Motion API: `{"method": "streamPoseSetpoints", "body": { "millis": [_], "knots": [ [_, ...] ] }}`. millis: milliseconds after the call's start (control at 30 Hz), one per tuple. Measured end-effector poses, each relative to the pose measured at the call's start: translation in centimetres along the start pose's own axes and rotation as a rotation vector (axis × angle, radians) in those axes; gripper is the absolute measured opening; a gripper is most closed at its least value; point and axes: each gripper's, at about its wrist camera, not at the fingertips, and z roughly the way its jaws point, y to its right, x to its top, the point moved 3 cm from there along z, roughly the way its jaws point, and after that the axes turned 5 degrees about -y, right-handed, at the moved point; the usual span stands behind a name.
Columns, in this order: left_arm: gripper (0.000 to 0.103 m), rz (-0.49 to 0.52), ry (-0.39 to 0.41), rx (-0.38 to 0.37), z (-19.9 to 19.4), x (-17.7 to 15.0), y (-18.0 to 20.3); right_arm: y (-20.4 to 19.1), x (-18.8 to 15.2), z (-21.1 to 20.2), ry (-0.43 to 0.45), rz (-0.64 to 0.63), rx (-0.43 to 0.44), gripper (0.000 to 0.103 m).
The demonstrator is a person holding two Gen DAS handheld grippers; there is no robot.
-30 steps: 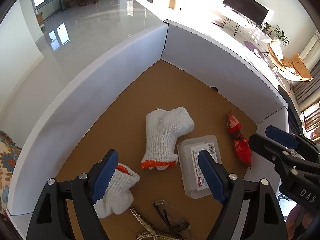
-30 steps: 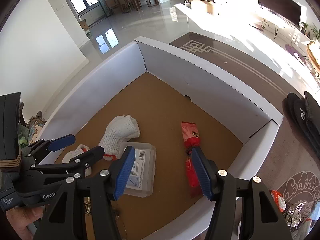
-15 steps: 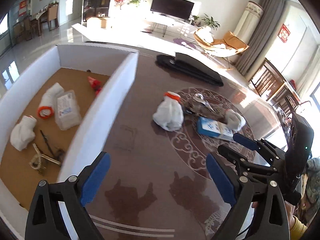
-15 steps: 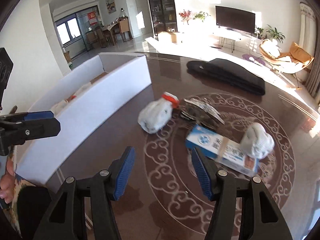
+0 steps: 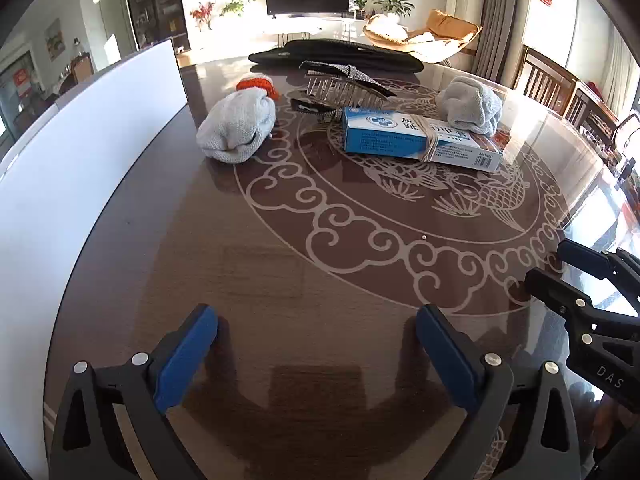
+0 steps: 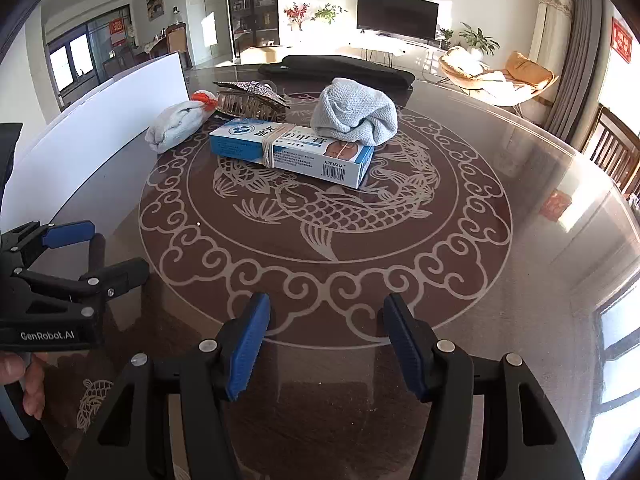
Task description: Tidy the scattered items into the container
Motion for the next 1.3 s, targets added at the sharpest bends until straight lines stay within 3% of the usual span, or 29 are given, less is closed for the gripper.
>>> {"method": "streamPoseSetpoints", "body": {
  "millis": [200,1300],
  "knots": [
    [0.103,-0.010,-0.001,0.001,0.55,0.30,-0.32,0.09,-0.02,0.33,-0.006,0.016,-0.003,0.068],
    [0.103,-0.013,0.000,0.004,0.69,0.36,-0.41,0.00,-0.17,0.61,-0.007,0.013,-0.006,0.069]
  ]
}}
